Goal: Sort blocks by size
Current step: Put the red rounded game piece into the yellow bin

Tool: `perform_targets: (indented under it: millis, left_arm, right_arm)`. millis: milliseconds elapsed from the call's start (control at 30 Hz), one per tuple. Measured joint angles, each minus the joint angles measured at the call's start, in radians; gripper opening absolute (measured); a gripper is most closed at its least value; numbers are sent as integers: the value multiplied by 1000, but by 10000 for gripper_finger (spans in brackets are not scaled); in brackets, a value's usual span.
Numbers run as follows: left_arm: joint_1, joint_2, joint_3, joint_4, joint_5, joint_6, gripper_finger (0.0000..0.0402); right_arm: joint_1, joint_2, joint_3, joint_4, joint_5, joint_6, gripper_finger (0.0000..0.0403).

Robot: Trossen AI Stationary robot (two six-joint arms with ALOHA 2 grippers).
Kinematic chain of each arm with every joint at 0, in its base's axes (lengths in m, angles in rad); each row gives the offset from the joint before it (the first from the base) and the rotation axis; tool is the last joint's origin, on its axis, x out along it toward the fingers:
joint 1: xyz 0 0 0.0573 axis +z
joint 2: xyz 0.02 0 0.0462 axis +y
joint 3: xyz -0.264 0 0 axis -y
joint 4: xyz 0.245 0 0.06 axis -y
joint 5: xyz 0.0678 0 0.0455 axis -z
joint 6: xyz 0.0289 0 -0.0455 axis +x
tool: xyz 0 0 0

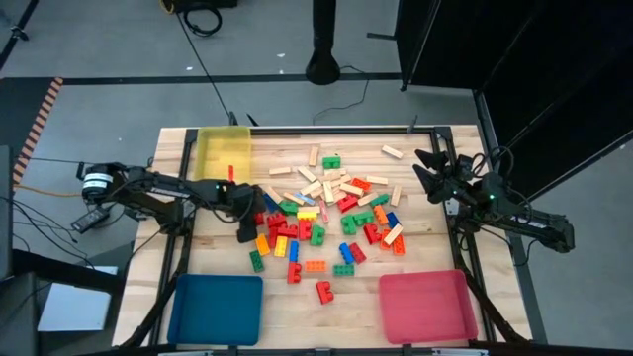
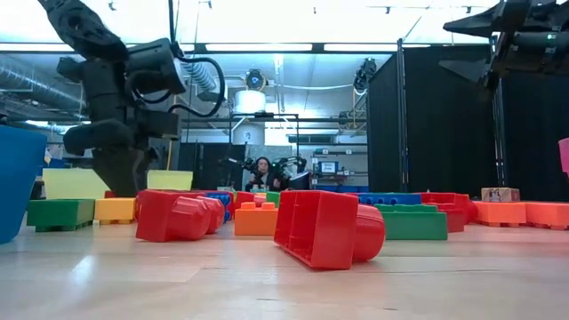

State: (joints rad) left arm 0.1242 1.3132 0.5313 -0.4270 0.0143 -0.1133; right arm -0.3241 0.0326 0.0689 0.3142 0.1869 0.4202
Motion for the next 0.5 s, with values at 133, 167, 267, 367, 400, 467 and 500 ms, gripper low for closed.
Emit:
perform_targets:
  millis: [133,167,267,367,400,467,500]
  left_arm:
    - [0,2,16,15,-19,-20,154]
    - [0,3,25,11,-17,-27,154]
    - [-6,4,68,9,31,-73,154]
    - [-18,3,123,-10,80,-118,154]
    - [-23,3,146,-23,90,-125,154]
    - [-30,3,200,-50,94,-128,154]
    - [-31,3,231,-77,93,-131,154]
  right_arm:
    - [0,0,0,-8,2,0,373]
    - [0,0,0,-10,2,0,373]
    - [0,0,0,-16,3,0,373]
    - [0,0,0,-22,3,0,373]
    - [0,0,0,-25,3,0,373]
    - [0,0,0,-32,3,0,373]
    - [0,0,0,-38,3,-2,373]
